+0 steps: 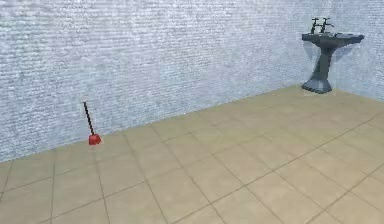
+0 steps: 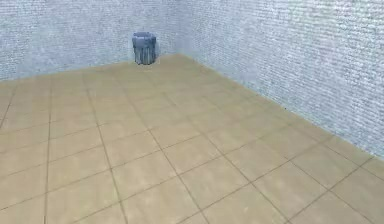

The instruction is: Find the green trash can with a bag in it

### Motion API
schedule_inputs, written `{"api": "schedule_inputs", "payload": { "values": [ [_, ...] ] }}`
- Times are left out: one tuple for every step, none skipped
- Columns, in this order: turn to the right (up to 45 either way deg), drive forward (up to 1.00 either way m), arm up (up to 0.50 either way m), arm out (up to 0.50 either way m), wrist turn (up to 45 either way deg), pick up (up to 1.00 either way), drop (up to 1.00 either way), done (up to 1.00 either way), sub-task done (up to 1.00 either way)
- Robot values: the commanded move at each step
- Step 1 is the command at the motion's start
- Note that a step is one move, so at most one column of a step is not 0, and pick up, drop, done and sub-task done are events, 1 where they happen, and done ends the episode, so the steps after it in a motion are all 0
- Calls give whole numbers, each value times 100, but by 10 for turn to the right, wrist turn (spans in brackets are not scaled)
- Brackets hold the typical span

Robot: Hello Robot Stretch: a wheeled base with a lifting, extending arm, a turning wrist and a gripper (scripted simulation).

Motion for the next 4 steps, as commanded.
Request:
{"api": "schedule_inputs", "payload": {
  "values": [
    [450, 0, 0, 0, 0, 0, 0, 0, 0],
    [270, 0, 0, 0, 0, 0, 0, 0, 0],
    [0, 100, 0, 0, 0, 0, 0, 0, 0],
    [0, 100, 0, 0, 0, 0, 0, 0, 0]
  ]
}}
